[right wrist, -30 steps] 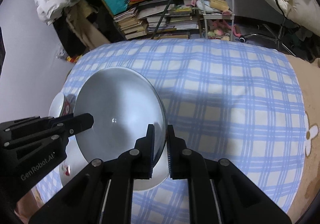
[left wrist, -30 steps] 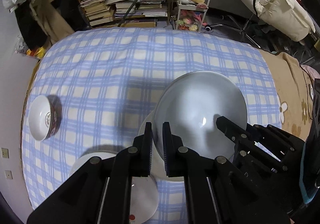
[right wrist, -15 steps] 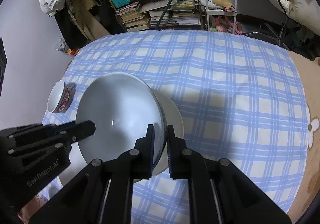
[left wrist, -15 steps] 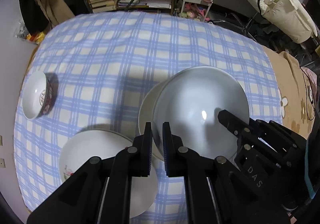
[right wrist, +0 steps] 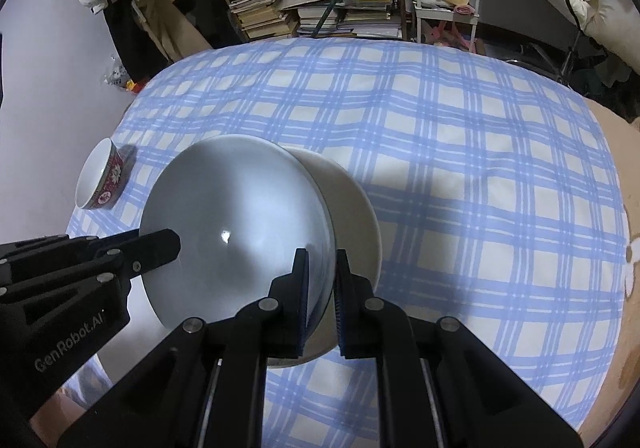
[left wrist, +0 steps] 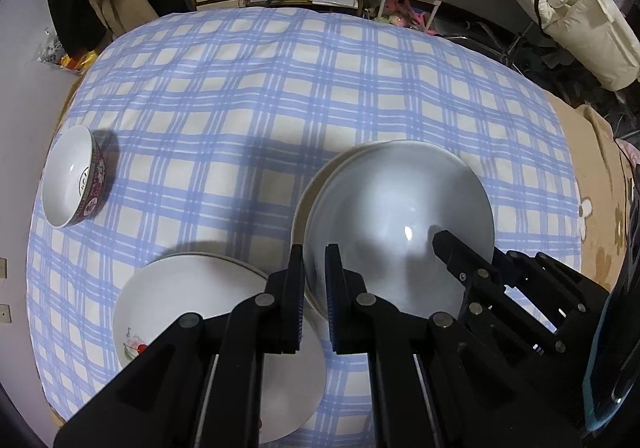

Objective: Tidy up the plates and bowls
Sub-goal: 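Lift and carry the white bowl with both tools onto the plate stack, then lower the white bowl onto the plate stack and open both tools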

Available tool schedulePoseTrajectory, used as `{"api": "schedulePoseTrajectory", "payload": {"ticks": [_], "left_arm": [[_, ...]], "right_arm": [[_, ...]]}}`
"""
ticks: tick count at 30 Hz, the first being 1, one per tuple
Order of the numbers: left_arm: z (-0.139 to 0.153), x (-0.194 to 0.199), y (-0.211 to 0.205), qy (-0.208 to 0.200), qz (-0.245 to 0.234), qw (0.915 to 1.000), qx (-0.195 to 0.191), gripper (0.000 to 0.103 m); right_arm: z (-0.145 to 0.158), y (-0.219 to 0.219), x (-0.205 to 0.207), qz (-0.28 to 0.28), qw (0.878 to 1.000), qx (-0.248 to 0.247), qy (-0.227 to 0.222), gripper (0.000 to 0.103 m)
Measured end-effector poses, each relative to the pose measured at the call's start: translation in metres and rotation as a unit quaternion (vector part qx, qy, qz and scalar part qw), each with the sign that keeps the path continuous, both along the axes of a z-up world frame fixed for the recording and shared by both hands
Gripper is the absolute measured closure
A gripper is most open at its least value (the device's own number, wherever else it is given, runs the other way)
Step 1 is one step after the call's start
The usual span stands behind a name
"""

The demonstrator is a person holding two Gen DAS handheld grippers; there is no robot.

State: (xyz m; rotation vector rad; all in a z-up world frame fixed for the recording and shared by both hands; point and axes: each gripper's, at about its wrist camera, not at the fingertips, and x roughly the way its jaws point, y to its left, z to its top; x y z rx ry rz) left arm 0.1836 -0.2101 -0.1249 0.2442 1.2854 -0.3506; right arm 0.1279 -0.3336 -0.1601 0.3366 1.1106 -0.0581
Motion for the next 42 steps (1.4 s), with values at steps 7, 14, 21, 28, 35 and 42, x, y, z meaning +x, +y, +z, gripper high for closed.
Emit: {"api": "schedulePoseTrajectory", "payload": {"ticks": [7,14,21,28,35,42], "left_arm": [[-0.006,0.002,-0.002,0.008,-0.002,1.0000,0.005,0.094],[-0.013,0.004,-0.001,0.023,0.003,0.9997,-0.002,0.094],[-0.013,0.004,0.000,0.016,0.002,0.9999,0.003,0.094],[-0.005,0.003,0.006,0.003,0.006,1.0000,0.006,0.094],[0.008,0.003,0.021,-0.015,0.018,0.9997,0.008,0.092],[0.020,0.014,0.058,-0.032,0.042,0.9984,0.018,0.088]], "right_arm": [[-0.004,0.000,0.002,0.002,1.000,-0.010,0.005,0.090],[-0.006,-0.002,0.004,0.007,1.000,-0.010,0.013,0.090],[-0.005,-0.001,0.006,0.024,0.999,-0.027,0.006,0.087],[0.004,-0.011,0.003,0.008,1.000,-0.015,-0.015,0.086],[0.012,-0.013,0.001,0.004,1.000,0.003,-0.026,0.072],[0.028,-0.004,0.009,0.013,0.999,0.026,-0.045,0.049]]}}
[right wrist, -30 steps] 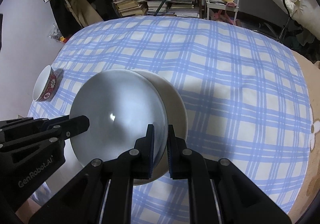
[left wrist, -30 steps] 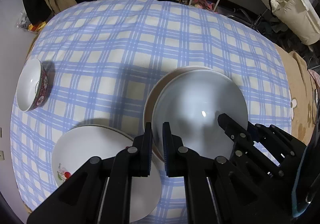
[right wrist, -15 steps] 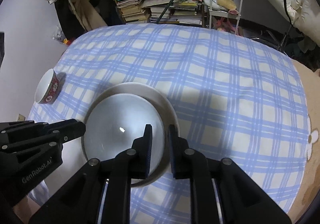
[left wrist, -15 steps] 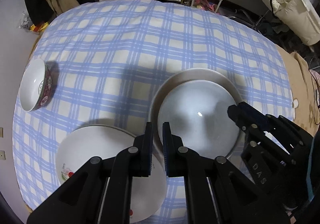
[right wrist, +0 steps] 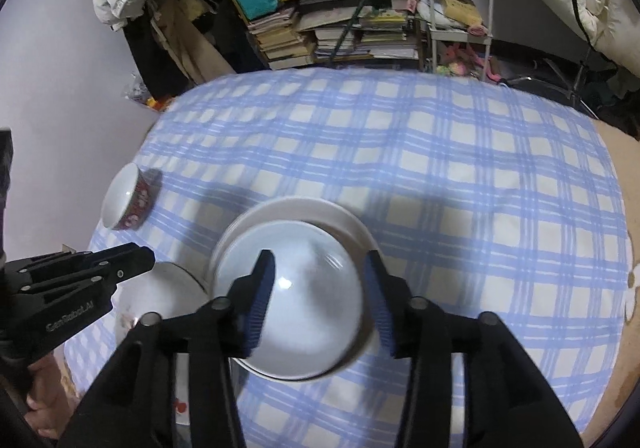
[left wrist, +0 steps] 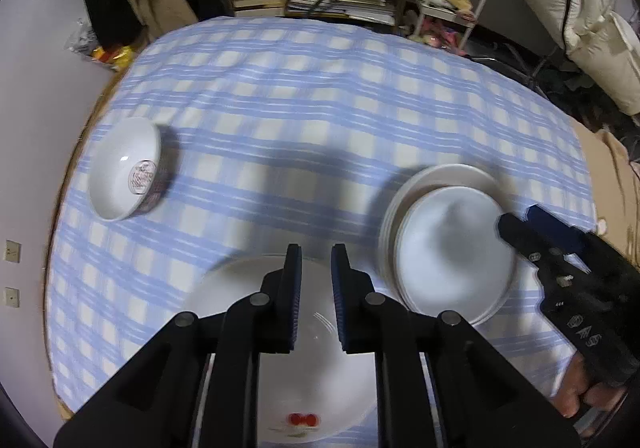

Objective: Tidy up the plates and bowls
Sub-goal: 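Lower the white bowl onto the plate stack and open both tools, then move both tools to the rim of the red-character white bowl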

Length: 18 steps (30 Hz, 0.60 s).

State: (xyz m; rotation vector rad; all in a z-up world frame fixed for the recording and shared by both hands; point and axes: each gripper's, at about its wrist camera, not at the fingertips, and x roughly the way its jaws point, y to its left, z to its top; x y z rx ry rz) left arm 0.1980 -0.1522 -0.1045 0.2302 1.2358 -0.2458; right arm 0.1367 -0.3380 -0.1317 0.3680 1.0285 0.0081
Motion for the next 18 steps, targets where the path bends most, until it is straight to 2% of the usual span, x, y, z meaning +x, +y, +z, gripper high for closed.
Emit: {"api": "schedulePoseTrajectory", "payload": {"ticks": [6,8,11,13,16,18], "left_arm": [[0.007,0.016,0.049,-0.006,0.032,0.9994,0.011,0.086],[0.010,0.022,0.066,-0.009,0.044,0.9989,0.012,0.082],[0.015,0.030,0.090,-0.013,0.062,0.9979,0.012,0.075],[0.018,0.037,0.109,-0.020,0.073,0.9970,0.017,0.067],[0.022,0.045,0.134,-0.030,0.087,0.9956,0.021,0.053],[0.024,0.050,0.150,-0.035,0.094,0.9947,0.026,0.048]], "right_arm": [[0.012,0.025,0.023,0.015,1.000,-0.025,-0.011,0.028],[0.012,0.041,0.033,0.030,0.998,-0.052,-0.010,0.025],[0.009,0.064,0.047,0.053,0.997,-0.060,-0.006,0.021],[0.008,0.078,0.055,0.066,0.996,-0.054,-0.006,0.011],[0.007,0.102,0.068,0.079,0.995,-0.052,-0.010,0.008],[0.007,0.115,0.076,0.086,0.995,-0.050,-0.010,0.006]]}}
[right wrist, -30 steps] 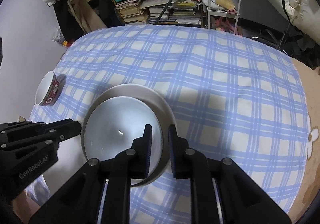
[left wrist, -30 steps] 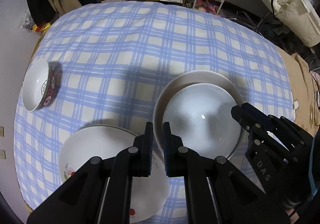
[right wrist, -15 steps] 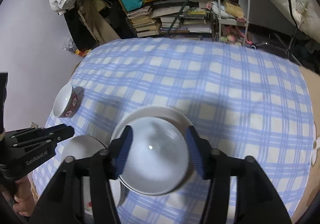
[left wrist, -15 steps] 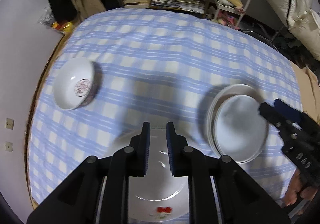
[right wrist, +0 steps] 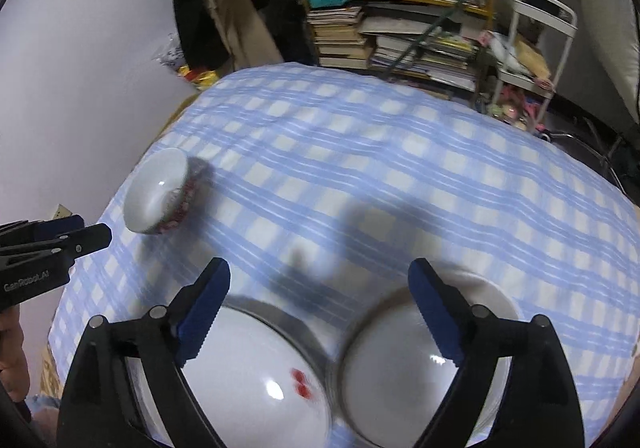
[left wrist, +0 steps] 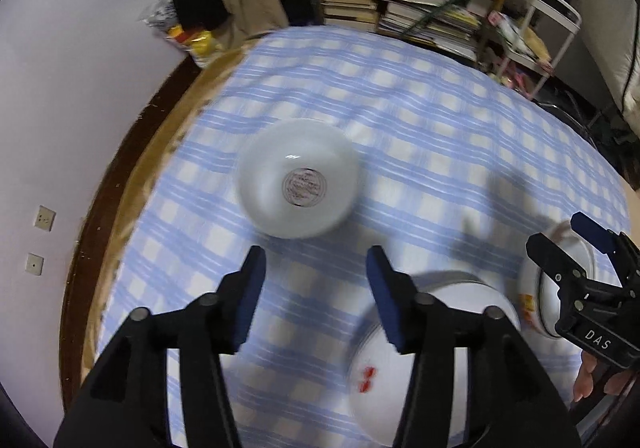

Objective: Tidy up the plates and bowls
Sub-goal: 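Move both tools to the rim of the red-character white bowl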

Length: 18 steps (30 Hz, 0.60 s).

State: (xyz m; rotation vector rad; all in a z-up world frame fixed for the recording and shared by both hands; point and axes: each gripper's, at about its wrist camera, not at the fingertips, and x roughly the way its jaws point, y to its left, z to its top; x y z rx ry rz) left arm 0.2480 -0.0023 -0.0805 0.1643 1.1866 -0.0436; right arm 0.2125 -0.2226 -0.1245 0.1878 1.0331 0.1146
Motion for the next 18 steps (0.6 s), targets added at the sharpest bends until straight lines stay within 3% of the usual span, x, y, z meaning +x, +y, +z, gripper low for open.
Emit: {"api": "schedulePoseTrajectory", "payload": {"ticks": [4,7,11,18], "left_arm": [[0.000,0.011,0.033,-0.004,0.019,0.9998,0.002,0.036],[-0.003,0.022,0.058,-0.007,0.039,0.9992,0.003,0.034],[-0.011,0.036,0.084,-0.002,0.058,0.9979,-0.027,0.032],[-0.034,0.063,0.097,0.007,0.065,0.9968,-0.045,0.031]], "right_arm": [[0.001,0.034,0.022,0.022,1.000,0.002,0.001,0.004],[0.003,0.062,0.036,0.042,0.999,-0.007,-0.003,0.004],[0.002,0.090,0.055,0.063,0.998,-0.015,-0.001,0.004],[-0.015,0.123,0.088,0.064,0.997,-0.030,0.018,0.004]]}}
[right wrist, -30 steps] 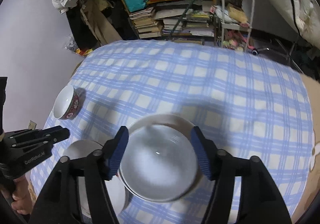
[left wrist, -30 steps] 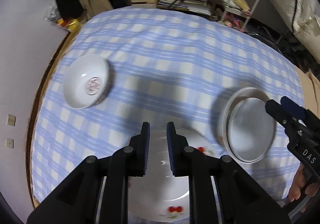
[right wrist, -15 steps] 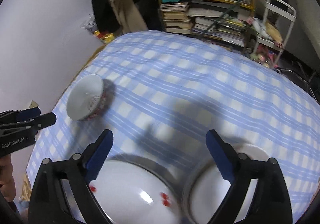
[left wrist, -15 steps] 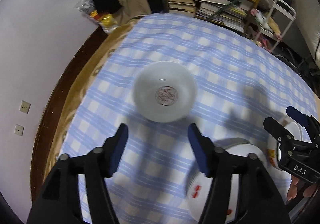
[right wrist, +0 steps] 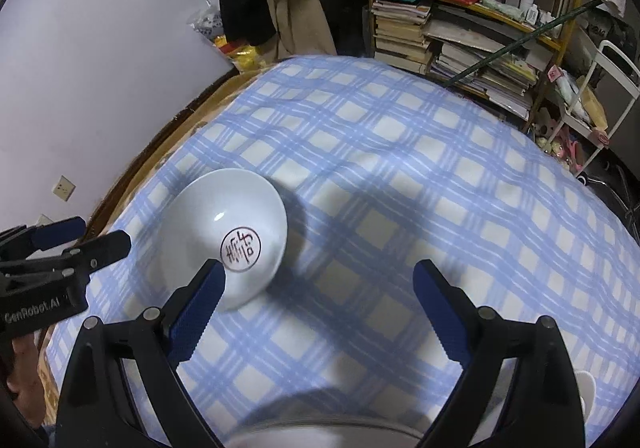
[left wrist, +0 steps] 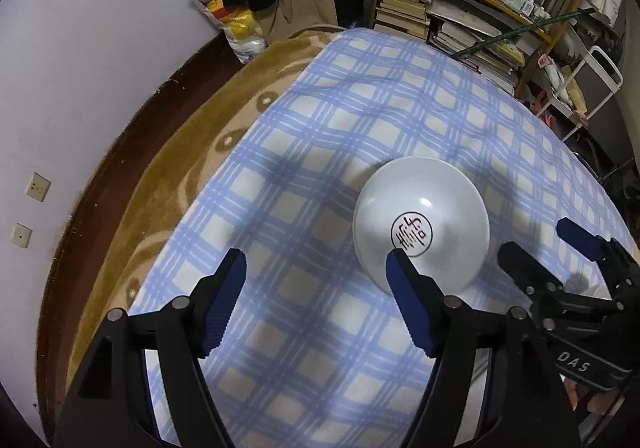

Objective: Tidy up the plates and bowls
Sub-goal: 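Move both tools to the rim of the red-character white bowl, then close the left tool on the bowl rim while the right tool grips the opposite rim, then lift and carry the red-character bowl with both tools to the bowl stack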

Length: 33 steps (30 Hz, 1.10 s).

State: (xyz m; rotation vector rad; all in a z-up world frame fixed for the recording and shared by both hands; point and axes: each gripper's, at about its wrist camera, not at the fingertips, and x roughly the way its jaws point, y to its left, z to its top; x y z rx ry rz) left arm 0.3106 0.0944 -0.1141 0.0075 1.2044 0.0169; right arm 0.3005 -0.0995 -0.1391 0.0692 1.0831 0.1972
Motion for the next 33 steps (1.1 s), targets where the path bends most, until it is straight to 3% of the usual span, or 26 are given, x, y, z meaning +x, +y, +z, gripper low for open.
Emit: {"api": "schedulePoseTrajectory", "payload": {"ticks": [6,8,12,14,15,16,20,22,24,33], "left_arm": [[-0.026,0.016,-0.005,0.018,-0.009,0.9998,-0.006,0.031],[-0.033,0.020,-0.006,0.025,-0.009,0.9996,-0.007,0.032],[-0.045,0.028,-0.009,0.037,-0.017,0.9991,-0.009,0.033],[-0.049,0.031,-0.012,0.042,-0.024,0.9988,-0.011,0.044],[-0.053,0.033,-0.014,0.049,-0.029,0.9983,-0.013,0.054],[-0.055,0.034,-0.015,0.054,-0.031,0.9980,-0.015,0.062],[-0.065,0.036,-0.020,0.064,-0.046,0.9964,-0.032,0.077],[-0.064,0.034,-0.024,0.061,-0.049,0.9961,-0.041,0.090],[-0.061,0.033,-0.029,0.058,-0.046,0.9966,-0.035,0.093],[-0.041,0.024,-0.044,0.067,-0.044,0.9961,-0.038,0.094]], "right_arm": [[-0.021,0.004,0.019,-0.009,1.000,0.010,0.021,0.004],[-0.027,0.004,0.023,-0.008,0.999,0.022,0.032,0.009],[-0.041,0.006,0.035,-0.011,0.998,0.016,0.065,0.028],[-0.048,0.005,0.038,-0.015,0.997,0.011,0.075,0.029],[-0.049,0.006,0.038,-0.012,0.997,0.011,0.073,0.032],[-0.050,0.007,0.038,-0.007,0.997,0.009,0.072,0.040],[-0.053,0.010,0.038,0.011,0.997,0.025,0.079,0.062],[-0.051,0.015,0.036,0.027,0.996,0.036,0.074,0.084],[-0.049,0.021,0.035,0.035,0.996,0.041,0.072,0.094],[-0.032,0.007,0.023,0.018,0.997,0.048,0.065,0.094]]}}
